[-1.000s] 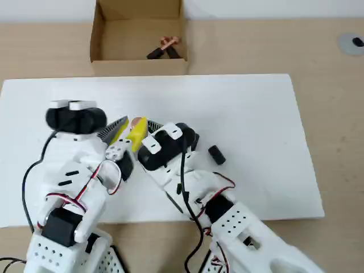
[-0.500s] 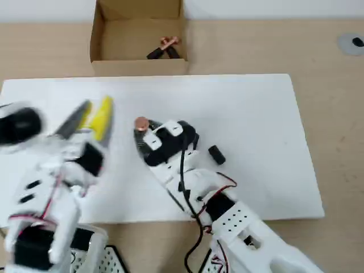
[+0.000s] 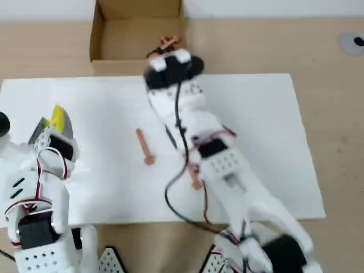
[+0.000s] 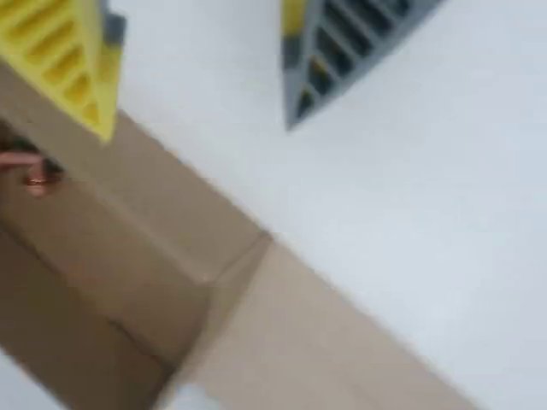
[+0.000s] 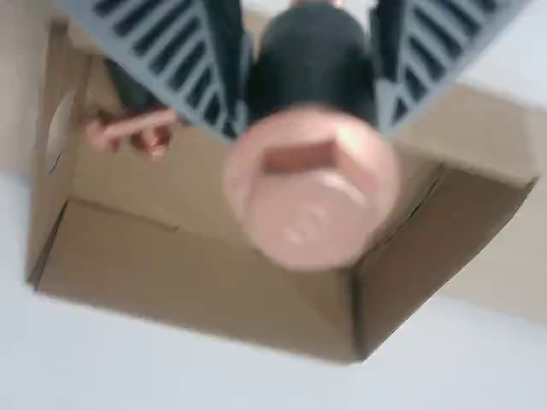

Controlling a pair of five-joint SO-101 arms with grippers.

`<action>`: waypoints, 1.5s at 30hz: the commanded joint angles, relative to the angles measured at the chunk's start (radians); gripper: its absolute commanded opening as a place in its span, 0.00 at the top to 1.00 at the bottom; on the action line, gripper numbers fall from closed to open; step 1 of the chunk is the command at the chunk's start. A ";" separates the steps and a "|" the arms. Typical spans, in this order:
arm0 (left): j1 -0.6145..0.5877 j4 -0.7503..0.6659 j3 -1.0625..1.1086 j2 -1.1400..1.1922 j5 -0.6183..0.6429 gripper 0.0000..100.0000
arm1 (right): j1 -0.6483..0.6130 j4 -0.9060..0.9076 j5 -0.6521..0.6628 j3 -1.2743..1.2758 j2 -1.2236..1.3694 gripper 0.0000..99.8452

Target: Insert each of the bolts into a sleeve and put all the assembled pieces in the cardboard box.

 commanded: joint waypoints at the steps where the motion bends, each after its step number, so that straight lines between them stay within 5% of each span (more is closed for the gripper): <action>1: -0.028 0.002 0.034 -0.025 -0.002 0.86 | 0.035 -0.002 -0.005 -0.243 0.140 0.99; 10: -0.023 0.014 0.106 -0.030 -0.060 0.86 | 0.107 -0.002 -0.008 -0.733 0.611 0.99; 21: 0.175 0.103 0.098 -0.031 -0.167 0.86 | 0.127 0.014 -0.023 -1.314 1.144 0.99; 32: 0.169 0.107 0.104 -0.031 -0.172 0.86 | 0.170 0.322 -0.121 -1.919 1.509 0.99; 45: 0.169 0.106 0.120 -0.031 -0.170 0.86 | 0.163 0.687 -0.107 -2.270 1.607 0.68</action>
